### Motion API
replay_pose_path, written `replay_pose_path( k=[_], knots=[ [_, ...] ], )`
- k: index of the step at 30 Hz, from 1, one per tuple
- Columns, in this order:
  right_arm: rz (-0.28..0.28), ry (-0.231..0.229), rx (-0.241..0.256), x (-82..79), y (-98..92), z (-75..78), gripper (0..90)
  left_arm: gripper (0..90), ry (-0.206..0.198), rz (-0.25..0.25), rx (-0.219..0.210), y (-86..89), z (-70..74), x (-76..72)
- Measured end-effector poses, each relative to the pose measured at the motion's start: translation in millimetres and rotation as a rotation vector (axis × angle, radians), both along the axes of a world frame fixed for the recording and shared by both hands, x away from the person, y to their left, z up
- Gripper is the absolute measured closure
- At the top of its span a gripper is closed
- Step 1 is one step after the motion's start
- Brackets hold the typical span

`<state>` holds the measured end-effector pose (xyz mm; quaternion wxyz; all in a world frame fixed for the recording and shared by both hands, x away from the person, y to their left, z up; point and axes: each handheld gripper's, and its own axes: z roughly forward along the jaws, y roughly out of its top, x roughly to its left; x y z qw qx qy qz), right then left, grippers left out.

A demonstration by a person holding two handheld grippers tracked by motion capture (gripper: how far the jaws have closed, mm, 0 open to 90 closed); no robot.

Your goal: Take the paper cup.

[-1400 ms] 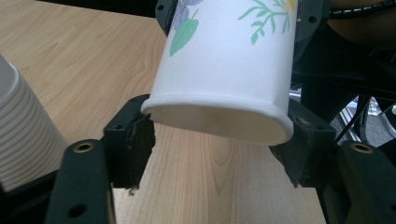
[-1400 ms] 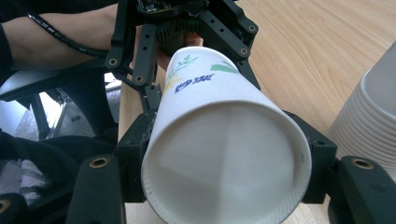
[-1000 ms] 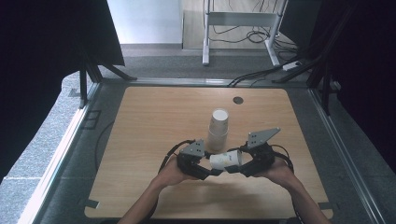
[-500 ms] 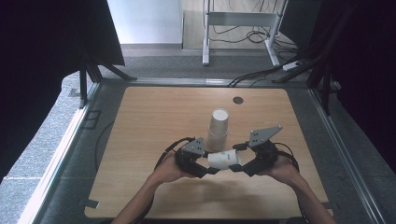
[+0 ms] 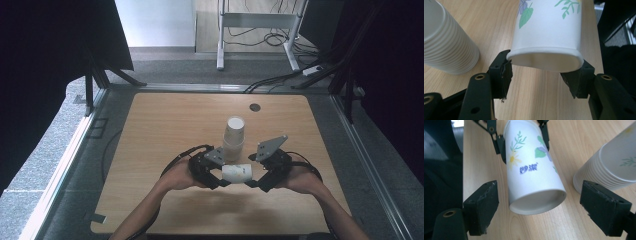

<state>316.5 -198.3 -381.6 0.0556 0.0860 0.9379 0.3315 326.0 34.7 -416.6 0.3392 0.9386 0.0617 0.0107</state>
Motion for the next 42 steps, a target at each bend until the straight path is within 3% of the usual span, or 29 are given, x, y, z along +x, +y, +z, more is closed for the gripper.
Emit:
replay_pose_path(
  k=[12,18,25,29,37,42],
  knots=[
    [0.055,-0.040,-0.165,0.9,26.4,-14.6,19.6,42.3,0.015,0.002,0.122,-11.4,8.7,2.2],
    [0.075,-0.046,-0.198,-0.9,32.3,-19.3,27.0,41.9,0.014,-0.004,0.153,-16.3,8.0,2.1],
    [0.107,-0.054,-0.225,-2.0,35.3,-22.6,37.3,41.4,0.022,-0.017,0.160,-20.0,5.9,0.7],
    [0.096,-0.039,-0.214,-3.0,32.9,-23.1,37.7,37.5,0.024,-0.013,0.129,-18.1,4.7,1.3],
    [0.044,-0.026,-0.095,-0.8,18.2,-15.2,37.6,14.7,0.082,0.075,-0.032,-6.0,9.9,6.8],
    [0.008,-0.025,-0.002,-0.6,7.2,-11.5,37.6,12.2,0.103,0.112,-0.139,5.8,14.8,9.0]
  ],
)
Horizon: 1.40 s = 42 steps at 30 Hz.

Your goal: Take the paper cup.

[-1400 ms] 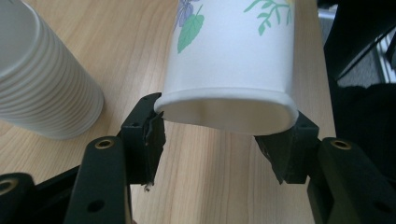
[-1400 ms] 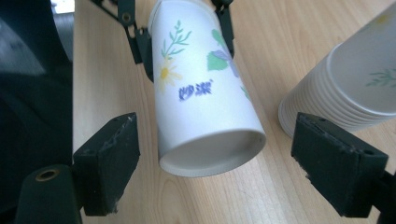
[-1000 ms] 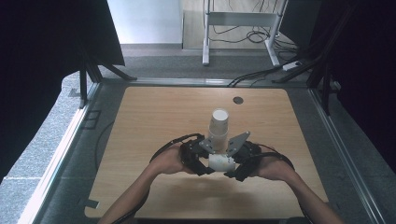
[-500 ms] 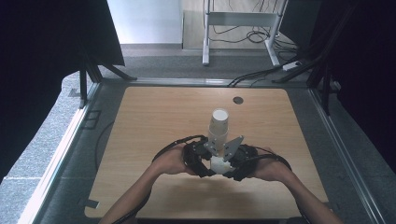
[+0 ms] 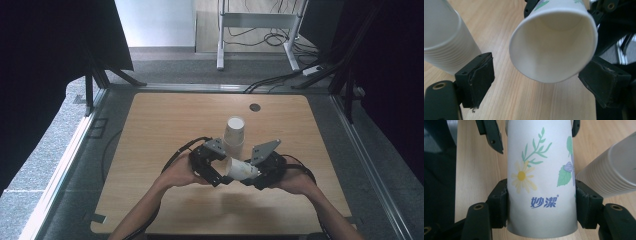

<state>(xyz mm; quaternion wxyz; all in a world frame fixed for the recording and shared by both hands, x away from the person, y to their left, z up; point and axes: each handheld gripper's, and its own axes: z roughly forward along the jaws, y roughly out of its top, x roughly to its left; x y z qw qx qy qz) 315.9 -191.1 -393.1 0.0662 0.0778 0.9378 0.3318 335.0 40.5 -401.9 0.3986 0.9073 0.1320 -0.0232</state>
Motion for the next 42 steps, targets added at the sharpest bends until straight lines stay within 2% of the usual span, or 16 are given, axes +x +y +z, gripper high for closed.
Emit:
replay_pose_path(
  k=[2,8,11,15,22,27,32,42],
  knots=[
    [-0.009,-0.004,0.031,-0.2,-3.8,1.0,37.6,11.9,0.011,0.021,-0.051,2.9,-0.1,-0.4],
    [-0.036,-0.005,0.133,-1.8,-14.3,1.1,37.6,13.4,0.007,0.036,-0.164,11.2,0.1,-1.8],
    [-0.042,-0.004,0.186,-2.5,-18.1,-0.4,37.6,13.9,0.016,0.034,-0.207,12.8,-0.8,-2.0],
    [-0.042,-0.007,0.232,-4.0,-21.0,-4.2,37.6,15.3,0.034,0.023,-0.265,13.2,-4.3,-1.2],
    [-0.050,-0.003,0.281,-5.0,-21.9,-11.8,37.5,18.1,0.061,0.010,-0.311,10.1,-8.9,0.7],
    [-0.058,0.003,0.317,-5.2,-23.2,-13.7,37.5,19.9,0.078,0.018,-0.346,9.8,-11.3,1.6],
    [-0.063,0.009,0.335,-4.7,-24.4,-14.9,37.5,24.2,0.090,0.019,-0.388,11.5,-11.4,2.9],
    [-0.055,0.047,0.340,-0.3,-24.9,-18.4,36.4,34.8,0.075,0.017,-0.381,13.0,-11.3,1.2]
  ],
)
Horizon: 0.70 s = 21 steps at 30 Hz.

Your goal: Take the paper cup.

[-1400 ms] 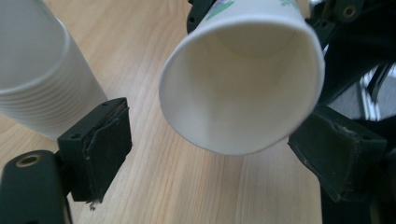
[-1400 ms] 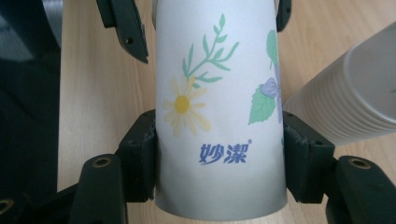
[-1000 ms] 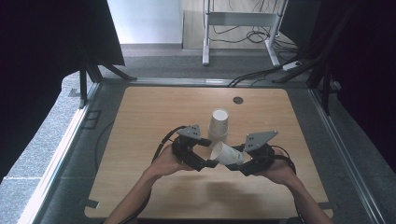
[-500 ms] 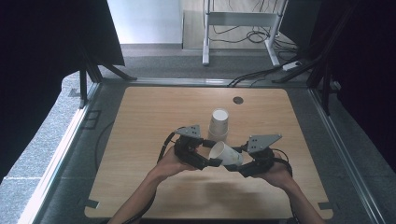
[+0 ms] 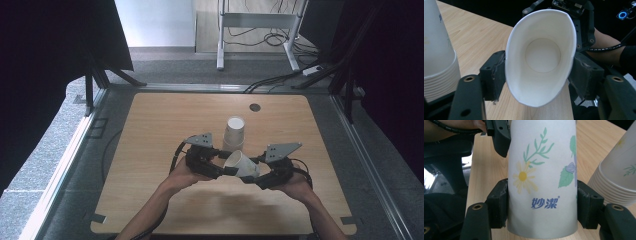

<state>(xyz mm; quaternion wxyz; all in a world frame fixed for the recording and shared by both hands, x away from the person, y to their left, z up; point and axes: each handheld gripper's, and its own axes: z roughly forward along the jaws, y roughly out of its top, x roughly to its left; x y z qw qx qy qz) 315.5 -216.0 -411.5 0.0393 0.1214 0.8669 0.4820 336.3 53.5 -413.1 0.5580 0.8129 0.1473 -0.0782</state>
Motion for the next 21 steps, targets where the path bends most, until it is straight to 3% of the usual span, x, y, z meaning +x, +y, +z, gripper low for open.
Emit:
replay_pose_path(
  k=[7,13,16,21],
  knots=[
    [0.022,0.035,-0.021,3.0,0.9,-4.3,35.5,39.4,-0.014,-0.010,0.009,-1.0,1.2,-0.9],
    [0.029,0.031,-0.041,3.0,3.2,-4.5,34.5,40.6,-0.019,-0.018,0.014,-1.6,3.3,-1.3],
    [0.027,0.031,-0.063,3.0,5.7,-4.3,29.3,40.9,-0.027,-0.023,0.024,-2.3,6.2,-1.6],
    [0.016,0.021,-0.105,3.4,8.0,-1.0,21.6,40.8,-0.059,-0.026,0.107,-4.3,16.1,-2.2]
  ],
)
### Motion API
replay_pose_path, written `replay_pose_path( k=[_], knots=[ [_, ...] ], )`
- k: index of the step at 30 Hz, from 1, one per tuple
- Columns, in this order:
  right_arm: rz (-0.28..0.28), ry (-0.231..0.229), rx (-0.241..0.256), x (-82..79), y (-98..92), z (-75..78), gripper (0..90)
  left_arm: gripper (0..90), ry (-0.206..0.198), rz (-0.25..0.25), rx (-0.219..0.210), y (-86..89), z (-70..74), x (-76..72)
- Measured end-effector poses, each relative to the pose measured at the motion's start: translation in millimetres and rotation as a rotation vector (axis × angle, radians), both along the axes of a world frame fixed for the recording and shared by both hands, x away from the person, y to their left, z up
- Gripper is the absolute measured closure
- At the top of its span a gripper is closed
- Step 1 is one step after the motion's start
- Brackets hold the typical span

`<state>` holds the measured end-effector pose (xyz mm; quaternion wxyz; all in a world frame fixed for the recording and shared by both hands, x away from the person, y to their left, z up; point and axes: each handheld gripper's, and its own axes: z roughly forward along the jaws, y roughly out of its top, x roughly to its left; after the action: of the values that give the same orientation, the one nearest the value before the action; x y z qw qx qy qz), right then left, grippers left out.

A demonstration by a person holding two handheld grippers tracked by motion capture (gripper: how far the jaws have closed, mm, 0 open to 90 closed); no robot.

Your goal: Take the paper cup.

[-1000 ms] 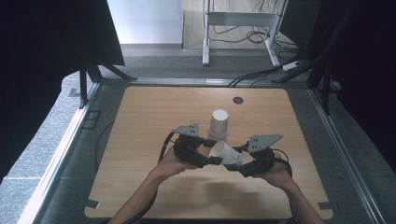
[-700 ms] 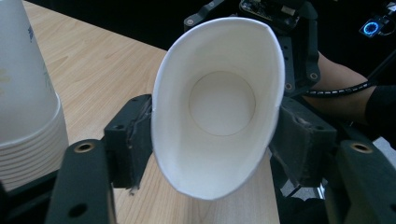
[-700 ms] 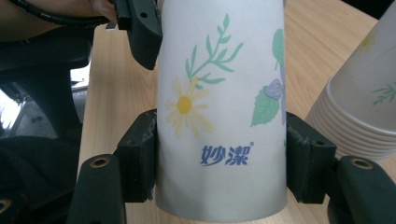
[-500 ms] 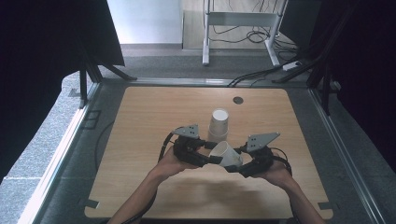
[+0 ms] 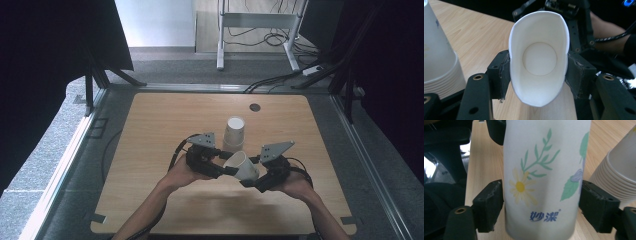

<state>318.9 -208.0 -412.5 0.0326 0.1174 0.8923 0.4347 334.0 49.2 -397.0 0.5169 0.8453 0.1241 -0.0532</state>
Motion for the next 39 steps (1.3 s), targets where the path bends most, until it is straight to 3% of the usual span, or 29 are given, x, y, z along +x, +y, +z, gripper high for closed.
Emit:
replay_pose_path(
  k=[5,9,10,12,14,18,24,25,29,32,36,39],
  knots=[
    [-0.001,-0.022,-0.083,0.3,5.5,4.1,20.3,40.5,-0.037,-0.004,0.136,-7.3,9.1,-1.0],
    [0.008,-0.030,-0.186,0.7,14.6,0.7,24.1,40.1,-0.083,-0.026,0.262,-17.6,13.9,-2.1],
    [0.012,-0.030,-0.216,0.7,17.8,-1.9,27.8,40.0,-0.092,-0.032,0.285,-19.1,14.7,-2.3],
    [0.022,-0.026,-0.231,0.7,20.6,-5.0,31.9,39.7,-0.109,-0.038,0.327,-23.3,15.1,-3.7],
    [0.030,-0.020,-0.238,0.4,22.4,-7.7,35.8,39.5,-0.112,-0.036,0.343,-26.0,14.5,-4.9],
    [0.021,-0.008,-0.210,0.0,20.0,-11.3,37.3,37.5,-0.119,-0.028,0.327,-25.7,14.1,-5.2],
    [-0.020,0.016,-0.047,0.0,6.9,-13.3,37.6,20.6,-0.084,0.018,0.161,-20.3,9.4,-4.4],
    [-0.021,0.023,-0.012,0.5,4.6,-14.3,37.6,19.7,-0.085,0.016,0.142,-20.0,8.2,-4.2],
    [-0.009,0.042,0.048,0.6,1.7,-17.9,37.5,21.0,-0.073,0.014,0.073,-21.0,3.9,-3.5],
    [0.000,0.045,0.070,0.2,2.2,-19.7,37.3,28.7,-0.080,0.009,0.065,-22.7,3.3,-4.1],
    [0.007,0.056,0.077,1.1,3.1,-21.7,35.7,33.3,-0.117,0.006,0.091,-24.4,5.9,-6.2],
    [-0.026,0.043,0.077,2.0,2.9,-22.2,26.0,34.2,-0.140,0.013,0.120,-24.4,8.8,-7.0]
  ],
)
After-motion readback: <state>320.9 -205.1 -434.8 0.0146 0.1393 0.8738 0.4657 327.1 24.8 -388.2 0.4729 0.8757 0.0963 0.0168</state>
